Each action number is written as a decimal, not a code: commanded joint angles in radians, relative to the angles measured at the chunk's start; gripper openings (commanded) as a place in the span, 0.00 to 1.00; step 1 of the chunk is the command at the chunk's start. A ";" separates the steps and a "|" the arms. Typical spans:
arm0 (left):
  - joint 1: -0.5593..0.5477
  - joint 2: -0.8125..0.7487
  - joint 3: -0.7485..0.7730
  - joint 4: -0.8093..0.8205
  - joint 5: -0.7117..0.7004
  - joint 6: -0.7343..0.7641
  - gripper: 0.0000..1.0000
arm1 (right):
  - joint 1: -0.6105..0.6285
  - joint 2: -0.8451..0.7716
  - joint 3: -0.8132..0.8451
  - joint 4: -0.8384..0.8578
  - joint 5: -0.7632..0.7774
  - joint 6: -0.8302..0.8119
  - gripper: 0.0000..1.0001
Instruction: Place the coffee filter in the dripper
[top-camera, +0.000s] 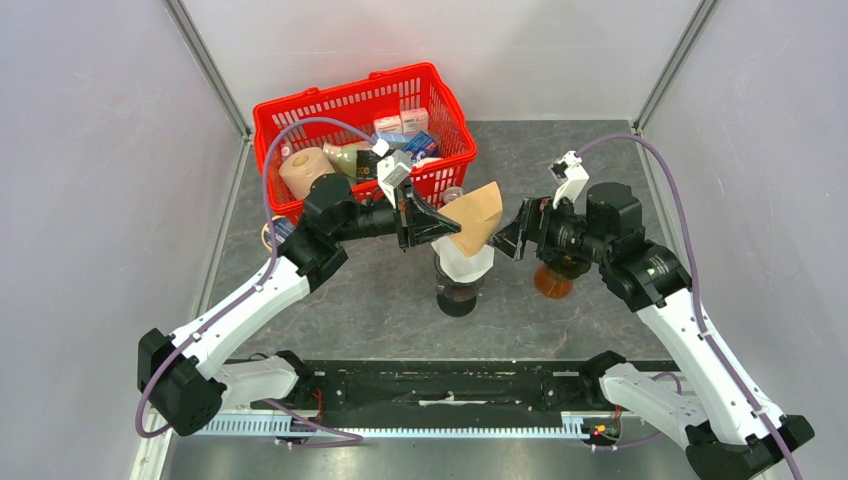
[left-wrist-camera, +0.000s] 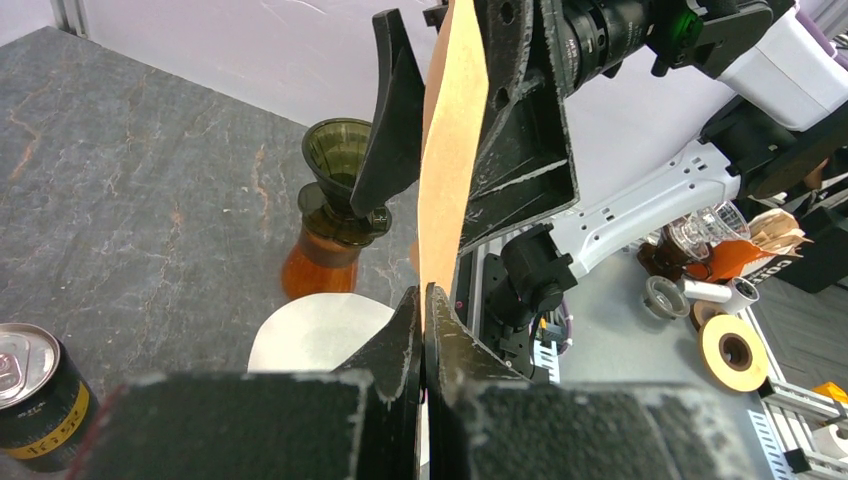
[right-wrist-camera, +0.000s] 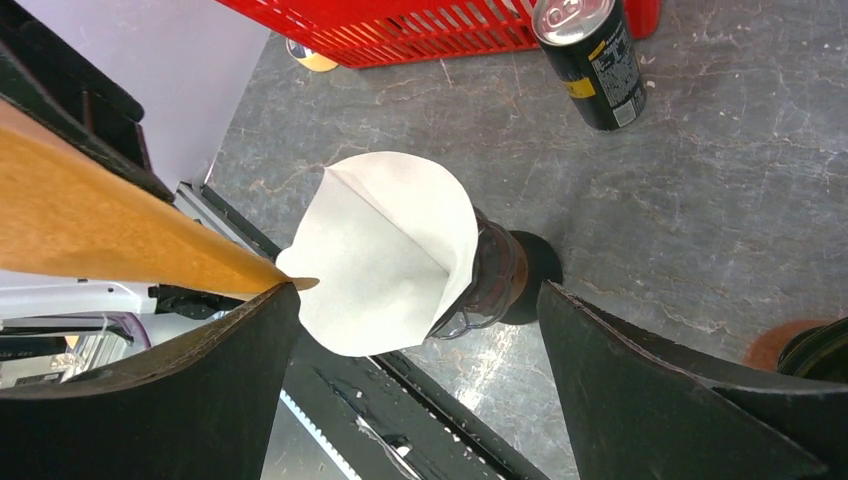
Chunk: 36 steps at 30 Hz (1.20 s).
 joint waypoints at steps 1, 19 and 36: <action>-0.003 -0.020 0.001 0.037 -0.019 -0.020 0.02 | -0.001 -0.033 0.018 0.063 -0.021 0.004 0.97; -0.003 0.000 0.005 0.056 0.025 -0.046 0.02 | -0.001 -0.004 0.004 0.284 -0.169 0.011 0.97; -0.003 0.010 0.004 0.085 0.053 -0.062 0.02 | -0.001 0.090 0.000 0.423 -0.345 0.099 0.61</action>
